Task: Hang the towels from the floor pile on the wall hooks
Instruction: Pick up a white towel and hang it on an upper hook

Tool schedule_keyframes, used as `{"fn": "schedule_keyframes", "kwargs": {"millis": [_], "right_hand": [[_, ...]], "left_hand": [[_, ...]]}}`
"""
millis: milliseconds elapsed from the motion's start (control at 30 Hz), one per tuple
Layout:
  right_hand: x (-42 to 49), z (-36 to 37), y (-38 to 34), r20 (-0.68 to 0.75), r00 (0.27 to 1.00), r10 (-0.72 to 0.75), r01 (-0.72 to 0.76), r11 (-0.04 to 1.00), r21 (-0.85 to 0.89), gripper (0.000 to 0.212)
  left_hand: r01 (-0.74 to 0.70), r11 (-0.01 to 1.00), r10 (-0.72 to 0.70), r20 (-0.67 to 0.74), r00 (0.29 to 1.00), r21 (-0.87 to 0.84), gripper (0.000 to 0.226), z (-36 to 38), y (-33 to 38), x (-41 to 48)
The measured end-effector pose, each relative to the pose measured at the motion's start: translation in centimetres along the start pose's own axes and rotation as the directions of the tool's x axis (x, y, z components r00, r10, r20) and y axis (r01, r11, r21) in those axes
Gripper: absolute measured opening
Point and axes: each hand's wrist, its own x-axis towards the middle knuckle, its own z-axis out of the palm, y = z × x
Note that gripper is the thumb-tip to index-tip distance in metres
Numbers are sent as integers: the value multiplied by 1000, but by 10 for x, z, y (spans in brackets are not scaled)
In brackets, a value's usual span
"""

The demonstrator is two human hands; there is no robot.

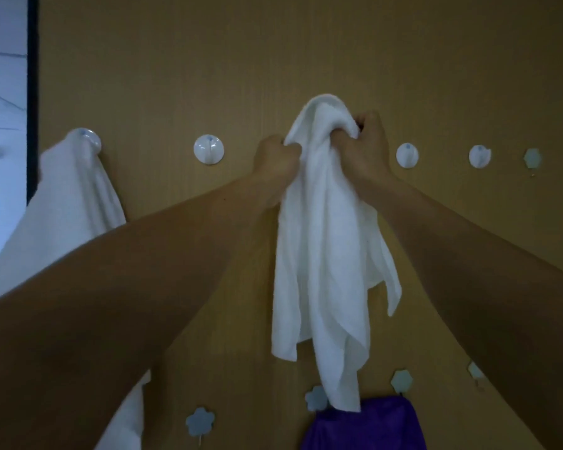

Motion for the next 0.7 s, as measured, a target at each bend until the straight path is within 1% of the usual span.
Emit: {"fn": "schedule_keyframes", "kwargs": {"millis": [33, 100, 167, 233, 267, 333, 433, 533, 567, 600, 633, 667, 700], "right_hand": [[-5, -3, 0, 66, 997, 27, -26, 1000, -17, 19], [-18, -8, 2, 206, 974, 100, -100, 995, -9, 25], [-32, -10, 1, 304, 936, 175, -190, 982, 19, 31], [-44, -11, -1, 415, 878, 240, -274, 961, 25, 30], [-48, -13, -2, 486, 834, 263, -313, 949, 23, 30], [-53, -16, -3, 605, 737, 300, -385, 923, 11, 40], [-57, -21, -2, 720, 604, 342, -467, 884, -28, 53], [-65, -18, -5, 849, 403, 341, -517, 851, -97, 56], [-68, -15, -7, 878, 349, 328, -535, 839, -101, 54], [-71, -12, -11, 896, 316, 313, -560, 824, -91, 53], [-74, -9, -16, 905, 306, 296, -581, 811, -68, 50], [-77, -6, -21, 907, 317, 277, -587, 809, -42, 46], [-78, -1, -25, 898, 349, 267, -566, 824, -25, 43]], "left_hand": [[35, 999, -35, -7, 999, -23, 16, -9, 0, 2], [105, 992, -102, 46, 994, -68, 8, -27, -4, -2], [127, 990, -119, 112, 987, -65, 11, -44, -12, -7], [129, 991, -122, 166, 979, -34, 16, -60, -18, -13], [149, 988, -138, 205, 969, -36, 16, -68, -19, -17], [217, 976, -200, 289, 936, -30, 14, -82, -18, -23], [322, 947, -306, 349, 886, 12, 21, -102, -9, -32], [390, 921, -355, 430, 830, 7, 23, -112, 3, -38], [399, 917, -362, 441, 821, 10, 24, -115, 5, -38], [405, 914, -370, 440, 818, 16, 24, -117, 8, -40], [404, 914, -377, 427, 822, 29, 24, -119, 10, -41], [402, 914, -385, 415, 824, 49, 26, -121, 10, -42], [399, 914, -392, 418, 820, 74, 28, -123, 12, -44]]}}
